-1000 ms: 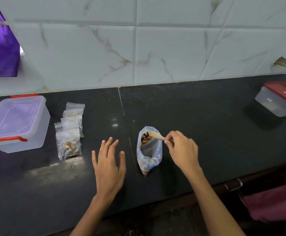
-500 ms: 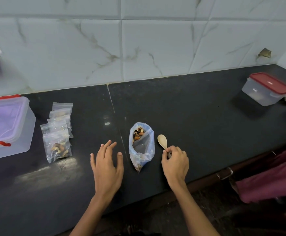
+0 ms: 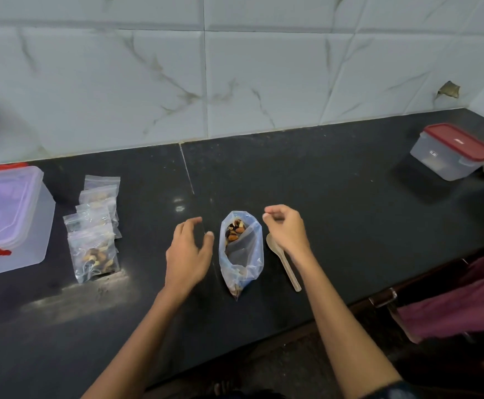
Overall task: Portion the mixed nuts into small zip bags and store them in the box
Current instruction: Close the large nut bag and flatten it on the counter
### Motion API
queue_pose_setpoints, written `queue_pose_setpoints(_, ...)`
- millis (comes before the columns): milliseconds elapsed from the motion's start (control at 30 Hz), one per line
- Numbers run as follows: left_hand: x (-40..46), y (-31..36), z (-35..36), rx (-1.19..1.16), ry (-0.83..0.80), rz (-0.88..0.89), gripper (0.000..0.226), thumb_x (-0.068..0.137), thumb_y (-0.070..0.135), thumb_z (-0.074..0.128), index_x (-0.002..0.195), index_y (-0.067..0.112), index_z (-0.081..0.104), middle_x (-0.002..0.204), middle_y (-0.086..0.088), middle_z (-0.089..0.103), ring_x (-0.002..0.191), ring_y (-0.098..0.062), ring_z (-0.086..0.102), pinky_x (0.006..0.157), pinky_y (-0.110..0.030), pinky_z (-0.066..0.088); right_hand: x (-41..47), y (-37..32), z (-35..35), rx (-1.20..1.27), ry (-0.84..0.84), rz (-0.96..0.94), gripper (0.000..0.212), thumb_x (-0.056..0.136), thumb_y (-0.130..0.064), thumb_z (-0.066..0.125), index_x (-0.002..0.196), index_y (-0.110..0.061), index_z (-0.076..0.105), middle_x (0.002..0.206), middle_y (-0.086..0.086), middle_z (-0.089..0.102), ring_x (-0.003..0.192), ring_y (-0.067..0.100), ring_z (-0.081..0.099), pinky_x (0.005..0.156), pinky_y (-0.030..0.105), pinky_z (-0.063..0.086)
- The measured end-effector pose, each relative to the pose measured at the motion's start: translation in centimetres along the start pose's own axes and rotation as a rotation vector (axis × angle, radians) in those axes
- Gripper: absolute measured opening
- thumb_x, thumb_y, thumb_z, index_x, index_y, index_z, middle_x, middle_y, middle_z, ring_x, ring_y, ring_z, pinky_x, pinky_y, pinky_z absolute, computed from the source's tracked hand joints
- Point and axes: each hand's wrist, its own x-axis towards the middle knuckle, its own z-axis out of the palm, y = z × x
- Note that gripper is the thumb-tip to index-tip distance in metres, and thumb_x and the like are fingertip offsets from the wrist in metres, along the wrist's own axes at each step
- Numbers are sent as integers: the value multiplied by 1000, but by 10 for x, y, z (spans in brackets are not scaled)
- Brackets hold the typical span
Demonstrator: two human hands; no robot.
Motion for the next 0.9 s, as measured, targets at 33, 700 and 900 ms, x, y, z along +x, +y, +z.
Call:
queue_pose_setpoints(33, 11, 3, 1, 3, -47, -29, 42, 94, 28, 55, 132, 12, 48, 133, -5, 51, 94, -9, 55, 90, -32, 45, 8, -3, 3, -2, -71, 54, 28, 91, -19, 59, 118, -13, 61, 107, -3, 63, 88, 3, 55, 68, 12, 39)
queue_pose_setpoints(700, 58, 21, 38, 489, 10, 219, 27, 87, 3, 49, 63, 10, 40, 71, -1, 46, 58, -21, 46, 50, -30, 30, 9, -25, 60, -740, 97, -202, 16, 91, -3, 55, 104, -12, 55, 104, 4, 59, 91, 22, 62, 70, 29, 50)
queue_pose_setpoints(900, 80, 2, 24, -155, -279, -179, 21, 86, 35, 63, 82, 15, 58, 81, 0, 64, 77, -17, 62, 61, -25, 48, 22, -20, 37, -130, -297, 231, 26, 95, -36, 51, 107, -14, 54, 107, 5, 62, 92, 17, 61, 80, 32, 52)
